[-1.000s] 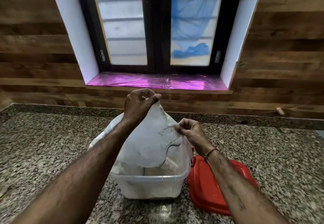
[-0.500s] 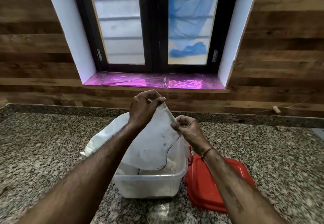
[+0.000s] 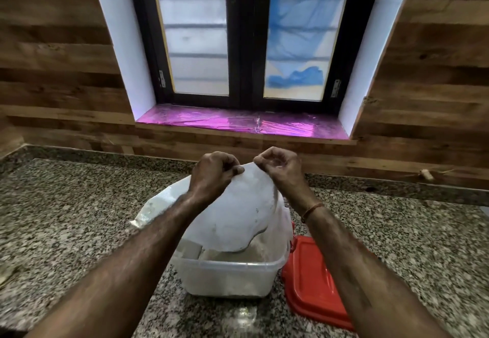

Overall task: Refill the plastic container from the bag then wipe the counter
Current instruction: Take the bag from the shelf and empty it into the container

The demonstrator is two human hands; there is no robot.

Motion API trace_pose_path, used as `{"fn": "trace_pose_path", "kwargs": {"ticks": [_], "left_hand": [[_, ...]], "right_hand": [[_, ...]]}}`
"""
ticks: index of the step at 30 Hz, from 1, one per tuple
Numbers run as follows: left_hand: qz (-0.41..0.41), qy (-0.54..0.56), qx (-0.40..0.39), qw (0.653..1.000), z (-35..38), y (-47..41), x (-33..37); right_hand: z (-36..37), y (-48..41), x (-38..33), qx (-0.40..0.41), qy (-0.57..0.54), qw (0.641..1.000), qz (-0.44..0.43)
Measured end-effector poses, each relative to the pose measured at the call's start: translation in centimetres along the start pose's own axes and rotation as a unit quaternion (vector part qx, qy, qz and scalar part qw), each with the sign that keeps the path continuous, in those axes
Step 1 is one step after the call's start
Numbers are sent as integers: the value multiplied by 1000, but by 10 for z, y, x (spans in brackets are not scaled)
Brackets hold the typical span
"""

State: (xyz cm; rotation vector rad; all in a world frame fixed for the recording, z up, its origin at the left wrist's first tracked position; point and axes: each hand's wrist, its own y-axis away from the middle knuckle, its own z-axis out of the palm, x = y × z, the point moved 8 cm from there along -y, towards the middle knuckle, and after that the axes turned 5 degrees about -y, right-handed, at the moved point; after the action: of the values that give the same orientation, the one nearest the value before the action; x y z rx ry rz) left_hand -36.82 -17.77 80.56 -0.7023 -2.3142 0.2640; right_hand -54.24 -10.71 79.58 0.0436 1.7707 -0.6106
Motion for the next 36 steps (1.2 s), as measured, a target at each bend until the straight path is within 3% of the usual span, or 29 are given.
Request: {"fn": "trace_pose_path", "kwargs": {"ticks": [3, 8, 14, 16, 19, 21, 23, 27, 30, 33, 36], "left_hand": [[1, -11, 9, 1000, -2, 3, -5], [-33, -15, 30, 999, -12, -2, -12], [-35, -55, -12, 998, -7, -2, -15], [-44, -70, -6, 997, -8, -3, -15], [-47, -63, 2, 997, -7, -6, -8], [-48, -59, 9, 997, -7, -6, -7], [-52, -68, 4, 996, -3, -3, -11], [-72, -51, 17, 996, -2, 0, -21], [-44, -42, -5, 998, 2, 1, -6], [-15, -42, -14, 999, 5, 7, 11], [-25, -114, -23, 993, -11, 12, -8]], "right_hand": [[-11, -21, -15, 54, 66, 996, -25], [-4, -25, -9, -102, 127, 987, 9], [-20, -25, -16, 6, 217, 976, -23], [-4, -21, -34, -4, 351, 929, -114], [29, -6, -60, -63, 463, 841, -273], [39, -4, -44, -154, 508, 813, -237], [35, -8, -31, -198, 484, 838, -156], [30, -4, -41, -106, 507, 825, -225], [37, -5, -24, -199, 518, 823, -121], [23, -11, -25, -141, 498, 849, -105], [1, -19, -20, -82, 460, 881, -71]]}}
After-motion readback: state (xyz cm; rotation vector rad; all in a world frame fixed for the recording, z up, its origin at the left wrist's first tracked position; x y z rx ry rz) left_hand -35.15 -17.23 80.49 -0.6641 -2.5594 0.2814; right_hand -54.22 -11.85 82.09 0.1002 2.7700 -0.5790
